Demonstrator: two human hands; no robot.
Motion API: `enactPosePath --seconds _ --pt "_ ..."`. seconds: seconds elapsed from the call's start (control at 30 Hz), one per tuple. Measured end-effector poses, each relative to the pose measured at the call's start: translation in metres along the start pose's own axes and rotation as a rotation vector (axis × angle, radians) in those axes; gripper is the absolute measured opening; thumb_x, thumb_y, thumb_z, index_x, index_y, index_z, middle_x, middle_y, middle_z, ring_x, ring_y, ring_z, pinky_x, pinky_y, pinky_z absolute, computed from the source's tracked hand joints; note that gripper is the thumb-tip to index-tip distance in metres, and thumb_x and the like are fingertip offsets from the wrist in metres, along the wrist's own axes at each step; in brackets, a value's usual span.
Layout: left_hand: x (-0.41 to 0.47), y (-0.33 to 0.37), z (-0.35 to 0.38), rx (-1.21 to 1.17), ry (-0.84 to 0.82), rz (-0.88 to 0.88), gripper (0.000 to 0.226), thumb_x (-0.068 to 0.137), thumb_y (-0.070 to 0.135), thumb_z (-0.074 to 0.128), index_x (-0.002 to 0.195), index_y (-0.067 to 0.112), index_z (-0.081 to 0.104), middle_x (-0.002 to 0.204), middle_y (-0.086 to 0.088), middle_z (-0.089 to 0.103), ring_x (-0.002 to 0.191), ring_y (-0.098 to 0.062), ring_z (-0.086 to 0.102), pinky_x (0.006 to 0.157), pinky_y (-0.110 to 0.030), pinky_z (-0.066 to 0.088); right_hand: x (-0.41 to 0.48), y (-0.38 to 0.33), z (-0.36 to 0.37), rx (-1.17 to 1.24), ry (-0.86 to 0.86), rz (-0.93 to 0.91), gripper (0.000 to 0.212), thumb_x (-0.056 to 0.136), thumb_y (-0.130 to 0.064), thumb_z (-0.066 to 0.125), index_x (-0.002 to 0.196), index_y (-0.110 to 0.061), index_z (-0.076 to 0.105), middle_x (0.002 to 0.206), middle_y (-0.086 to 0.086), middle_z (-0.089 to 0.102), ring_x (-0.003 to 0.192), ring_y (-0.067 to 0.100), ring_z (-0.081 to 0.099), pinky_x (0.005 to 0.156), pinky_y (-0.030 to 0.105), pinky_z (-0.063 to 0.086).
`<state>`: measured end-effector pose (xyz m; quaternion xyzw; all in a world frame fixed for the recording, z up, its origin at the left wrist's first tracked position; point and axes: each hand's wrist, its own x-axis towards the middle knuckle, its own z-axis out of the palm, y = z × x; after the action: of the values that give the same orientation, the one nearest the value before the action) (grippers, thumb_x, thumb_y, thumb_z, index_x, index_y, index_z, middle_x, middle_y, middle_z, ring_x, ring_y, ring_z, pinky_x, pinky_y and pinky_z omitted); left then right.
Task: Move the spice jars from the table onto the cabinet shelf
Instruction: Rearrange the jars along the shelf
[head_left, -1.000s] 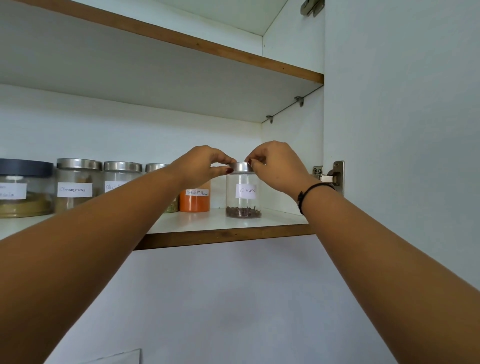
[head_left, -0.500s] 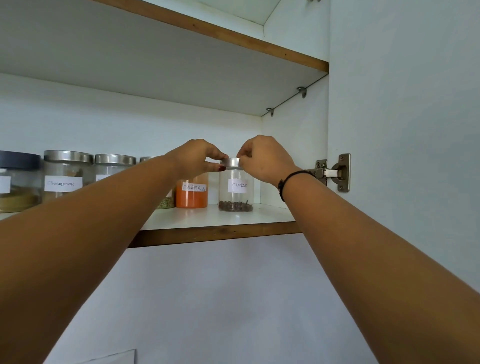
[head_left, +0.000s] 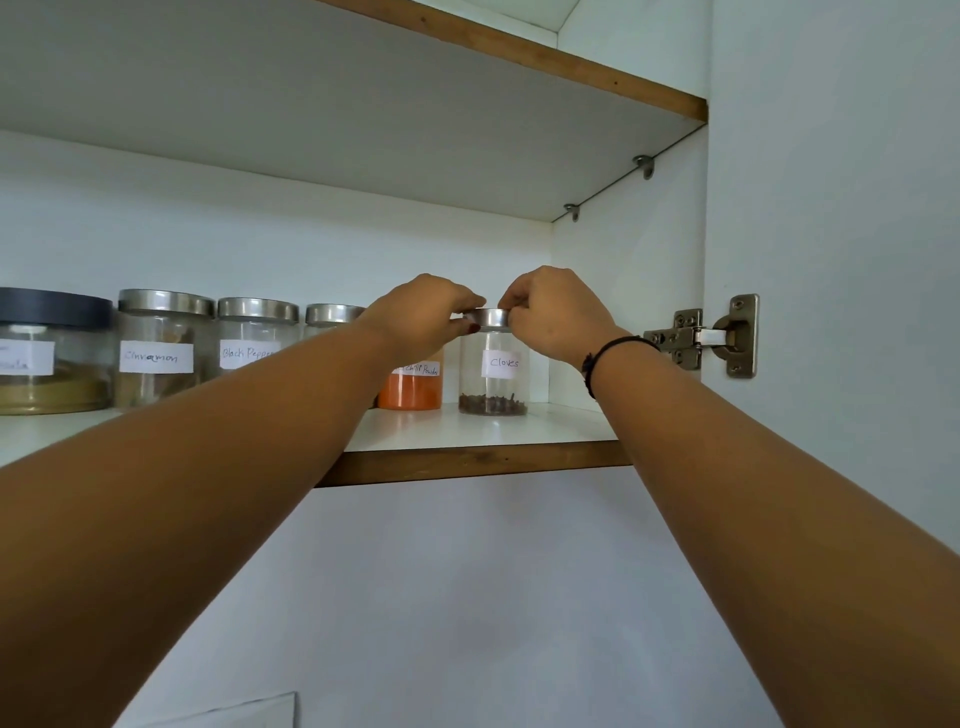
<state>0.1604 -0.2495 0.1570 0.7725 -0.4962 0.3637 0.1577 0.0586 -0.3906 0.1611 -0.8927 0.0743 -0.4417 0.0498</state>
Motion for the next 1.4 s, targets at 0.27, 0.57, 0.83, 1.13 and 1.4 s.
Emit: enactPosePath --seconds 0.27,0.57,0.83,1.13,1.4 --pt "0.000 -0.003 0.004 -0.035 0.007 0.020 0.039 0.104 0.015 0.050 0.143 0.012 0.052 0.141 -0.009 0.059 0.130 -0.026 0.054 0.108 -0.033 0.039 0.006 -0.002 0.004 0.030 -0.031 0.029 0.035 0.082 -0.005 0.051 0.105 -0.016 0.074 0.110 0.003 0.070 0.099 0.024 0.064 0.089 0.040 0.056" --pt "0.002 -0.004 0.006 -0.002 -0.034 0.017 0.039 0.104 0.004 0.043 0.139 0.013 0.057 0.131 -0.011 0.066 0.118 -0.026 0.059 0.102 -0.035 0.045 -0.001 0.009 0.023 0.114 -0.004 -0.008 0.044 0.087 0.004 0.047 0.124 -0.009 0.068 0.126 0.010 0.066 0.117 0.026 0.059 0.104 0.034 0.047" --pt "0.008 -0.011 0.010 0.043 -0.110 -0.075 0.051 0.102 -0.003 0.038 0.148 0.017 0.046 0.146 -0.009 0.053 0.132 -0.026 0.050 0.108 -0.035 0.039 -0.010 0.028 0.026 0.390 -0.008 0.103 0.060 0.085 0.019 0.036 0.134 -0.006 0.059 0.145 0.009 0.053 0.138 0.020 0.044 0.113 0.023 0.029" --pt "0.008 -0.011 0.018 0.087 -0.189 -0.091 0.049 0.099 -0.003 0.041 0.141 0.020 0.049 0.131 -0.012 0.060 0.117 -0.030 0.057 0.100 -0.042 0.049 -0.011 0.026 0.029 0.259 -0.139 0.092 0.058 0.090 0.015 0.036 0.140 -0.009 0.052 0.147 0.011 0.049 0.138 0.026 0.042 0.112 0.025 0.031" --pt "0.007 -0.007 0.020 0.278 -0.224 -0.087 0.069 0.096 -0.005 0.046 0.157 0.018 0.024 0.158 -0.011 0.038 0.142 -0.032 0.038 0.115 -0.044 0.036 -0.012 0.024 0.033 0.149 -0.285 0.089 0.059 0.093 0.010 0.036 0.148 -0.011 0.041 0.157 0.010 0.035 0.144 0.027 0.033 0.116 0.026 0.024"
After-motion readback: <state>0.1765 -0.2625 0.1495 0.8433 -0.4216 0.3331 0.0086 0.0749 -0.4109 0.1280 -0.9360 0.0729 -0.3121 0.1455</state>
